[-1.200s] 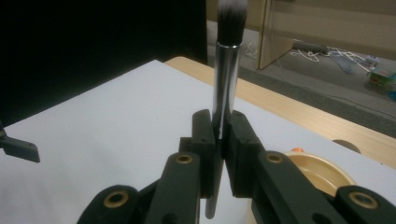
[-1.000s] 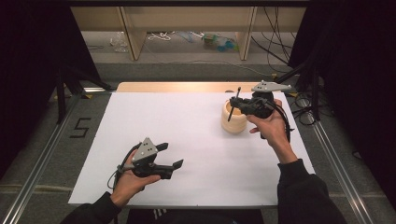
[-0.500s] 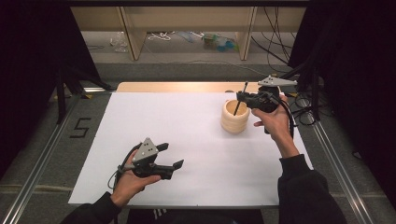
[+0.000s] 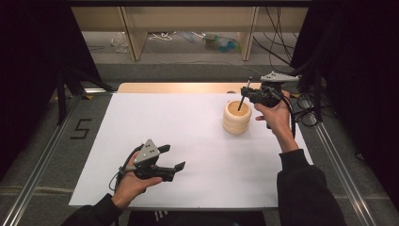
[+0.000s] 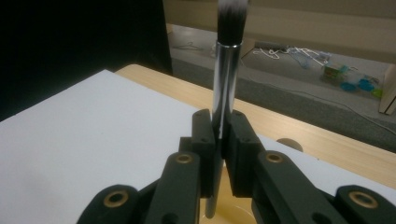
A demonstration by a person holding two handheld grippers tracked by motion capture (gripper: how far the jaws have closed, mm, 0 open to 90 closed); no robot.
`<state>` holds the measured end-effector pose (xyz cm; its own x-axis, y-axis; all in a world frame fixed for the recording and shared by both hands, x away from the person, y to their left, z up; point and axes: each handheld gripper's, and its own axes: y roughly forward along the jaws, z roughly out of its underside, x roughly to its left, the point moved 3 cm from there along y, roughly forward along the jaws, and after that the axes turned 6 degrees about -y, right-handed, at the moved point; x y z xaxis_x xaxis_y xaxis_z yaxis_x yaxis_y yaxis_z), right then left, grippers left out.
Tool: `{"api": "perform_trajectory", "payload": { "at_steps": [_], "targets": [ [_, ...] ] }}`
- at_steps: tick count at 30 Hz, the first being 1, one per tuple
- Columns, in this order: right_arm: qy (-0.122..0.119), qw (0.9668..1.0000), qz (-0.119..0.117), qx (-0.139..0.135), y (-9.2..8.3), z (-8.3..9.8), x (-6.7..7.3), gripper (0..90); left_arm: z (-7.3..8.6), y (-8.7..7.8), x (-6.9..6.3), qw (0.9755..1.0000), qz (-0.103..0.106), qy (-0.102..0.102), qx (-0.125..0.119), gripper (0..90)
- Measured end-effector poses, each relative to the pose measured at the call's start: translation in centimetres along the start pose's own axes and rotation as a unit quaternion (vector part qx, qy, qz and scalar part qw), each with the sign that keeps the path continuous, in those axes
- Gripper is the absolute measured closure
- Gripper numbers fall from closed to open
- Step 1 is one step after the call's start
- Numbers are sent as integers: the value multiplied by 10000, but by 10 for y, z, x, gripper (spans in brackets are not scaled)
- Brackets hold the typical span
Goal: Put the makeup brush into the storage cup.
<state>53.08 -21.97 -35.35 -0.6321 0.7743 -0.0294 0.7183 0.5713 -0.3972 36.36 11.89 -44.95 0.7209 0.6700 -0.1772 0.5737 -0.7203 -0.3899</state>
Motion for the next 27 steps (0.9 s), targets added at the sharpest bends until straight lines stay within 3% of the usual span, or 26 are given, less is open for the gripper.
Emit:
{"api": "perform_trajectory", "payload": {
  "at_steps": [7, 10, 14, 17, 27],
  "targets": [
    [28, 9999, 129, 54, 9, 6, -9, 838, -1, 0, 0, 10000, 26, 24, -21, 173],
    [46, 9999, 137, 76, 12, 7, -11, 838, -1, 0, -1, 10000, 39, -53, -43, 173],
    [-13, 9998, 199, 89, 17, 10, -14, 838, -2, -1, 0, 10000, 14, 36, -57, 173],
    [5, 9998, 163, 126, 19, 11, -14, 837, -2, -1, -1, 10000, -2, -52, -66, 173],
    [21, 9996, 149, 246, 23, 16, -14, 838, -3, -2, 0, 10000, -1, 5, -89, 173]
  ]
}}
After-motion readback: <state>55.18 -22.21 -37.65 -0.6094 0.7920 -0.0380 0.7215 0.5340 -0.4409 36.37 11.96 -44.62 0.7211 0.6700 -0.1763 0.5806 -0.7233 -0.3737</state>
